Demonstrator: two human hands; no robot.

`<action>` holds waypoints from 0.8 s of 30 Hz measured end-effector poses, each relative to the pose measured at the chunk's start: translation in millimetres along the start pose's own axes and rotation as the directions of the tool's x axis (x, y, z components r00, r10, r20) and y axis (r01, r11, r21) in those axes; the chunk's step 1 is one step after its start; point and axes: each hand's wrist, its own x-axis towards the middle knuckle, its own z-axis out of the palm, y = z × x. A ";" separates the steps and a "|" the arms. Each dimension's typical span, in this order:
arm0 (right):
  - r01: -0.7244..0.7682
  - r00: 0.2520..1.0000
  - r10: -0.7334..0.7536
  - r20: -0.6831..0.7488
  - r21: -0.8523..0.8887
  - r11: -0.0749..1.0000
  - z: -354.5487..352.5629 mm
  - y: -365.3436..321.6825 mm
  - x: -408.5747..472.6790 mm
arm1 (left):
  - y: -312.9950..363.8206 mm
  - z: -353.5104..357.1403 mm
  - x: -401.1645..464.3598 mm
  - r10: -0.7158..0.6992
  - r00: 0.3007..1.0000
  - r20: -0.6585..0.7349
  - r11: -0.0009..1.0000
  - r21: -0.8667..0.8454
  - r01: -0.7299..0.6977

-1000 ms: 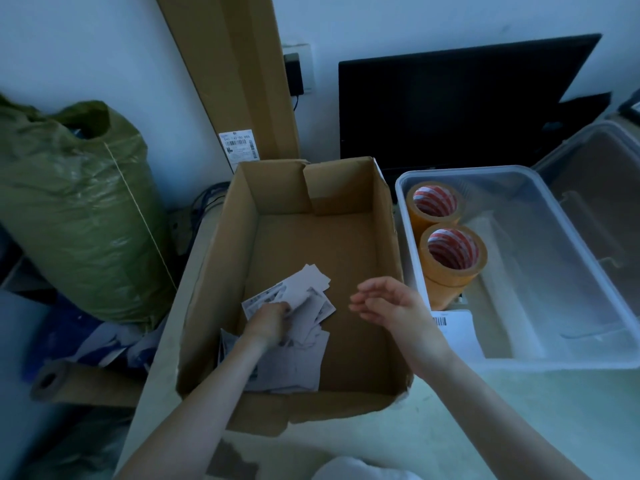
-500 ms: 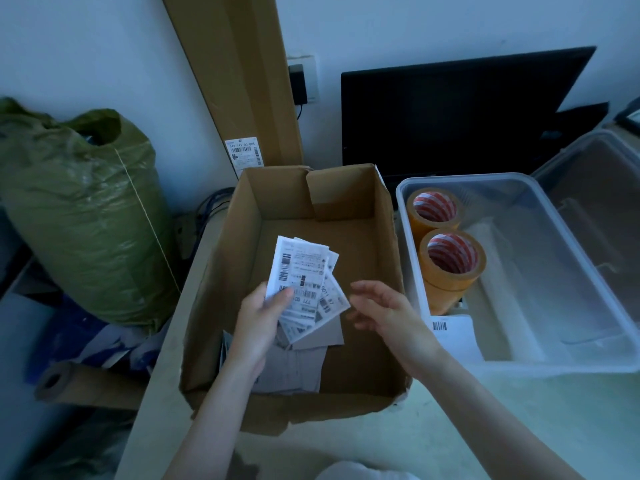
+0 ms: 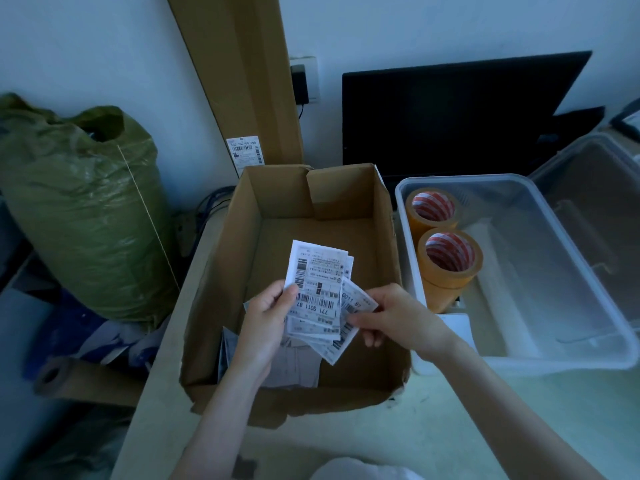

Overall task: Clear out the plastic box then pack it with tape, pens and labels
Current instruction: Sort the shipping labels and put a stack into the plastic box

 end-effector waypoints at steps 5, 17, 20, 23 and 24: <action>0.108 0.975 -0.063 -0.215 0.203 0.973 -1.7 -5.3 -0.3 | -2.0 2.5 -1.4 -0.012 0.999 0.036 1.000 0.012 0.011; 0.051 0.976 -0.007 -0.218 0.196 0.979 16.5 -2.8 -1.0 | 0.5 22.3 -7.1 0.049 0.996 0.081 0.997 0.054 -0.053; 0.093 0.966 -0.013 -0.259 0.299 0.950 15.3 -3.7 -1.3 | -0.9 20.2 -6.8 0.050 0.989 0.142 0.992 0.106 -0.065; 0.065 0.963 0.054 -0.265 0.421 0.905 12.5 -4.1 -2.1 | -0.7 14.9 -2.7 0.077 0.984 0.158 0.981 0.162 -0.103; 0.049 0.968 0.077 -0.240 0.476 0.878 11.8 -3.7 -2.5 | -0.2 12.7 -0.1 0.091 0.985 0.148 0.979 0.167 -0.116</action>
